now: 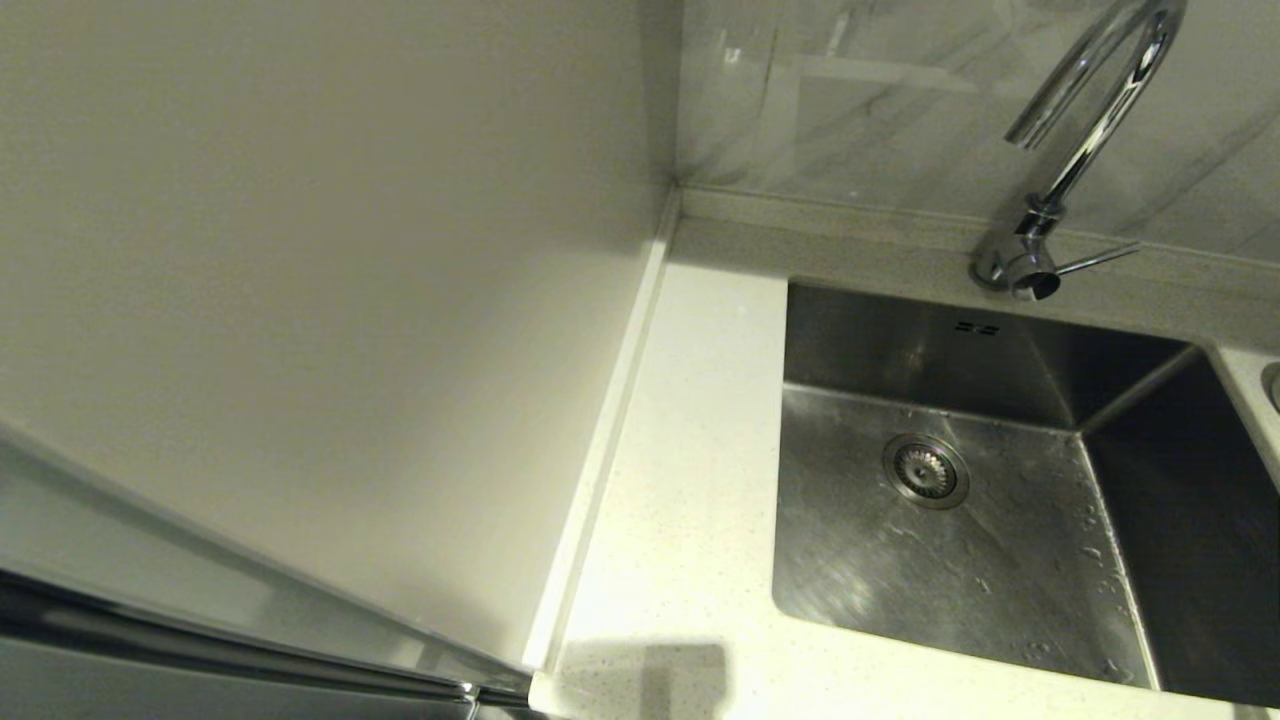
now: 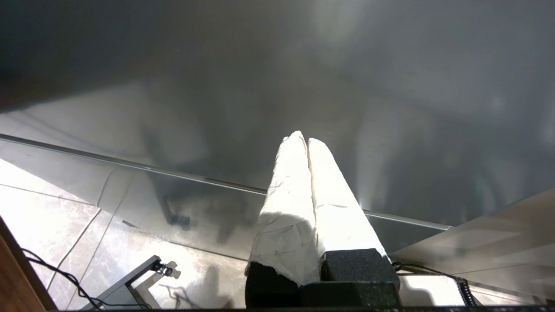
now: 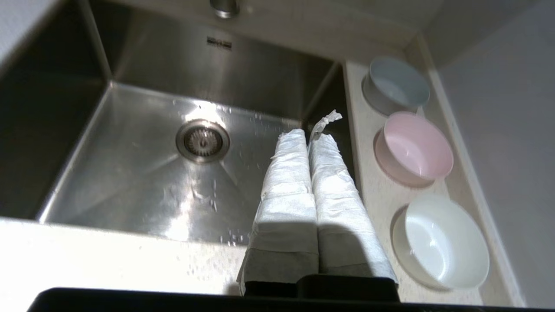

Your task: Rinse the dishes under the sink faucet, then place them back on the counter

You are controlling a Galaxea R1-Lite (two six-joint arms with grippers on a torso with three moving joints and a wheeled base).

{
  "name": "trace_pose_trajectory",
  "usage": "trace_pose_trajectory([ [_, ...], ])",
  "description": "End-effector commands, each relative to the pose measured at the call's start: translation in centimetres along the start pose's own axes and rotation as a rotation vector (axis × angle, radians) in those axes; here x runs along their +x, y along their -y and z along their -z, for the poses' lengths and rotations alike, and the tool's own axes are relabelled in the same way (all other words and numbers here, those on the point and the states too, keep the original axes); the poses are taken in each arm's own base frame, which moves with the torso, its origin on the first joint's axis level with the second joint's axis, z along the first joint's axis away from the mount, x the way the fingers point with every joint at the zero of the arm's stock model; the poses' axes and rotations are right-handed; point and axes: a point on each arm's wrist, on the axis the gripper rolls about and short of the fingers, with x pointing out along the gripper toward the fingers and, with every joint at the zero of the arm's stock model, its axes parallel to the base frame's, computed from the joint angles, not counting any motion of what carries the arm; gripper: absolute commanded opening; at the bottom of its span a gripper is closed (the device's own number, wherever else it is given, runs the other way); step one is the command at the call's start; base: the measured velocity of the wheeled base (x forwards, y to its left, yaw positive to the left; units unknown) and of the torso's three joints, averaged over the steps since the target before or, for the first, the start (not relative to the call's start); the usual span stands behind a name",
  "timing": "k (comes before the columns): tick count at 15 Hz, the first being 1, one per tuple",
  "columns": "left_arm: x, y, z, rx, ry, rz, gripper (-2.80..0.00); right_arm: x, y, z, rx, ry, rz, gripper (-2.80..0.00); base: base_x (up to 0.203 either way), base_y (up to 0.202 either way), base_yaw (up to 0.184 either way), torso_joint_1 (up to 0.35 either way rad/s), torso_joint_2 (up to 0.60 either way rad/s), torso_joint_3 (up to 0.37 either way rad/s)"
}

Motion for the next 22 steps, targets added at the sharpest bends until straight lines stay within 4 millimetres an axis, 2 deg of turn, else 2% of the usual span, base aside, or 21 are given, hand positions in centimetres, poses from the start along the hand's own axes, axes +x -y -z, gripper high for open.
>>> trace_pose_trajectory([
  [1,0.0,0.0,0.0,-0.001,0.004,0.0,-2.8,-0.8,-0.1,2.5,0.0,-0.001,0.011,-2.8,0.0,0.0,0.0,0.0,0.0,0.0],
  [2,0.0,0.0,0.0,-0.001,0.004,0.0,-2.8,-1.1,-0.1,3.4,0.002,0.004,0.027,-2.8,0.0,0.0,0.0,0.0,0.0,0.0],
  [6,0.0,0.0,0.0,0.0,0.004,0.0,-2.8,-1.9,0.0,4.5,-0.038,0.033,0.036,-2.8,0.0,0.0,0.0,0.0,0.0,0.0],
  [13,0.0,0.0,0.0,0.0,0.004,0.0,-2.8,-1.6,-0.1,4.5,-0.058,0.09,0.049,-2.8,0.0,0.0,0.0,0.0,0.0,0.0],
  [16,0.0,0.0,0.0,-0.001,0.004,0.0,-2.8,-0.6,-0.8,7.0,-0.117,0.06,0.04,-2.8,0.0,0.0,0.0,0.0,0.0,0.0],
  [17,0.0,0.0,0.0,-0.001,0.005,0.001,-2.8,-0.3,-1.1,8.2,-0.13,0.037,0.028,-2.8,0.0,0.0,0.0,0.0,0.0,0.0],
  [18,0.0,0.0,0.0,-0.001,0.004,0.0,-2.8,-0.2,-1.2,8.6,-0.116,0.027,0.012,-2.8,0.0,0.0,0.0,0.0,0.0,0.0],
  [22,0.0,0.0,0.0,-0.001,0.004,0.001,-2.8,-0.4,-1.6,8.8,-0.093,0.0,-0.168,-2.8,0.0,0.0,0.0,0.0,0.0,0.0],
])
